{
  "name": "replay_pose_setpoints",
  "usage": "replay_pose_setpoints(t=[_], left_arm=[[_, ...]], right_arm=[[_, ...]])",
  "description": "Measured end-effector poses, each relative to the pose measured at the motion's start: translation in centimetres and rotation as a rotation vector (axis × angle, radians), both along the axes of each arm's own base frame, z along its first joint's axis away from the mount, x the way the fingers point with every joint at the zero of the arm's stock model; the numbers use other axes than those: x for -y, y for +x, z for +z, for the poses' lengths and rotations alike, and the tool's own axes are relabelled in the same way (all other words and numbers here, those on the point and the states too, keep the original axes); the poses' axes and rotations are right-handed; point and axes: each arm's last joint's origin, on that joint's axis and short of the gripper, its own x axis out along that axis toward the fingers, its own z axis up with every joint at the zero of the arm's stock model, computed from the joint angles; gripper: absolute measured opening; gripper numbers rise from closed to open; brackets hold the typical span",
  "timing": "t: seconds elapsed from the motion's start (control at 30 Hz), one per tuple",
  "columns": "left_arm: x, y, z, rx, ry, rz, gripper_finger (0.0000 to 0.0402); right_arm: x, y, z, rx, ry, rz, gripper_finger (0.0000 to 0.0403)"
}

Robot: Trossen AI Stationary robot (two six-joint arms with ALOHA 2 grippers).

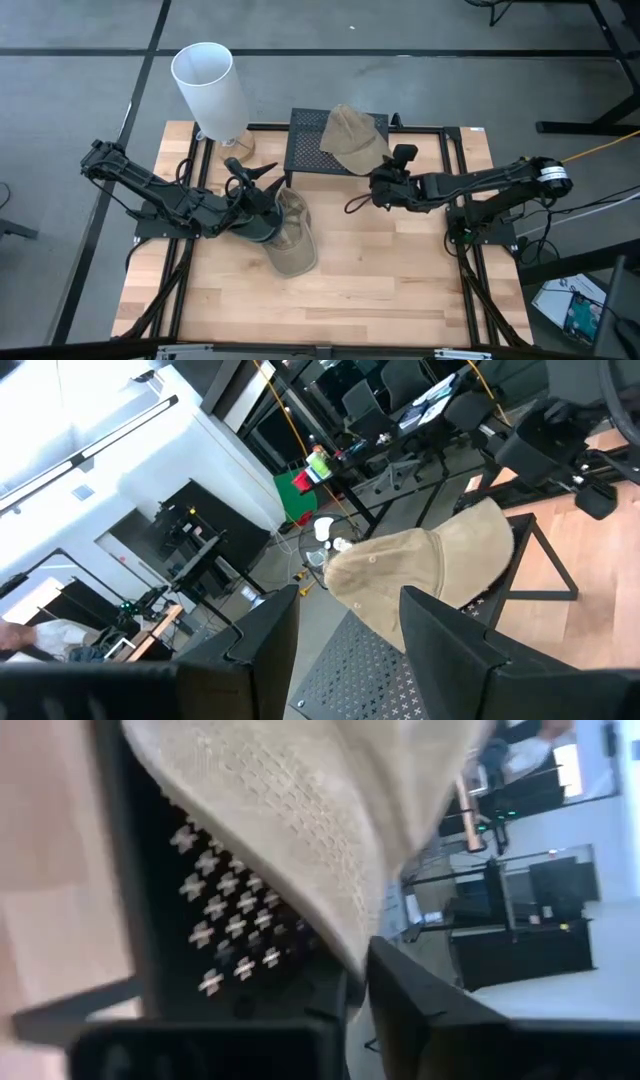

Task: Pick & Place hat
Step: Put the right brown cap on the shelf

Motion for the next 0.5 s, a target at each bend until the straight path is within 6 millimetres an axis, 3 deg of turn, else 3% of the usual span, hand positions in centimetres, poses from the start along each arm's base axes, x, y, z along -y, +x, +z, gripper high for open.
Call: replay_pose_setpoints(t=[0.07, 0.5], left_arm=[[0.0, 0.0, 0.0, 0.0, 0.0, 0.0, 0.0169], [0.0, 0.0, 0.0, 0.0, 0.0, 0.0, 0.0169]], right_arm=[[0.02, 0.14, 0.14, 0.024, -0.004, -0.004, 0.0016], [0.03, 0.34, 0.51, 0.35, 0.025, -0.164, 0.0016]])
